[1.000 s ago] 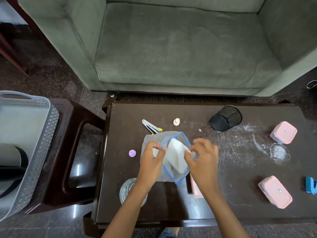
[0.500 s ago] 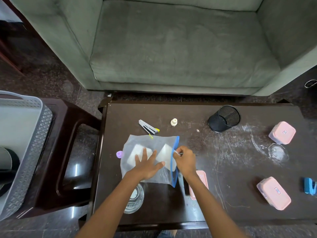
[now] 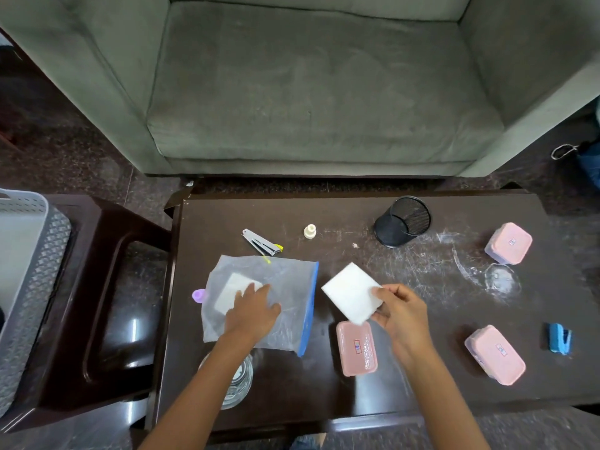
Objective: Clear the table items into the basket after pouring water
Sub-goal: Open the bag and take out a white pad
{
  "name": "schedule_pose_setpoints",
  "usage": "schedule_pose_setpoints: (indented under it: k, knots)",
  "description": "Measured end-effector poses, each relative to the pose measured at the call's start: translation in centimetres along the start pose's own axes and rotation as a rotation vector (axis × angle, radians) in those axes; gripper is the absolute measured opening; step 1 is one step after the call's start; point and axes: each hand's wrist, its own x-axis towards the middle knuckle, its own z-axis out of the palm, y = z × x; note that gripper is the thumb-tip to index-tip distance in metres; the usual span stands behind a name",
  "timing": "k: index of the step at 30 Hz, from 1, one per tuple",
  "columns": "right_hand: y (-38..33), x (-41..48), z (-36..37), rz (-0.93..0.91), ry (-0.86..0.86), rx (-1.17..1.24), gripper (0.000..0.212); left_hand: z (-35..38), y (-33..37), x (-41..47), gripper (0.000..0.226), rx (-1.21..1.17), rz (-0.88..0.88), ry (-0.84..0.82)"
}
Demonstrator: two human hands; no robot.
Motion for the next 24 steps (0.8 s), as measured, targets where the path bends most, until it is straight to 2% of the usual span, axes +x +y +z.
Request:
schedule_pose_setpoints:
  k: [2,4,6,8,10,14,16,19,22,24]
  knots:
    - [-0.4,-0.7,-0.7,0.026,-0.029,0.078,0.021,-0.4,3.1,-1.9,0.044,-0.284,0.137,0.146]
    - [-0.7,-1.2,-1.1,0.040,-0.048,0.159,0.021,-0.5,6.1,-4.1,0.052,-0.482,0.314,0.147]
    - [-1.1,-1.6,-1.7,0.039,-0.060,0.232,0.021,0.1,8.2,-5.3,0.056,-0.449,0.514,0.174]
    - [-1.4,-1.9,-2.3,0.029,-0.071,0.284,0.021,0.9,9.4,-5.5,0.043,-0.461,0.598,0.212]
    - [-1.6,-2.1,-3.0,0.029,-0.094,0.345,0.023,1.4,10.2,-5.5,0.030,-0.535,0.567,0.246]
    - [-1.8,-2.4,-4.2,0.062,-0.148,0.467,0.022,2.2,10.9,-5.5,0.045,-0.552,0.582,0.225]
    - [-1.9,-2.5,-4.4,0.061,-0.156,0.483,0.020,2.6,11.1,-5.7,0.043,-0.584,0.597,0.169]
    - [-1.9,-2.5,-4.6,0.049,-0.164,0.460,0.012,3.1,11.3,-6.0,0.028,-0.614,0.549,0.197]
    - [-1.7,-2.6,-4.8,0.057,-0.184,0.341,0.027,3.2,11.6,-6.2,0.013,-0.706,0.436,0.249]
    - [-1.7,-2.8,-4.7,0.029,-0.197,0.234,0.026,3.1,11.8,-6.4,0.008,-0.782,0.361,0.198]
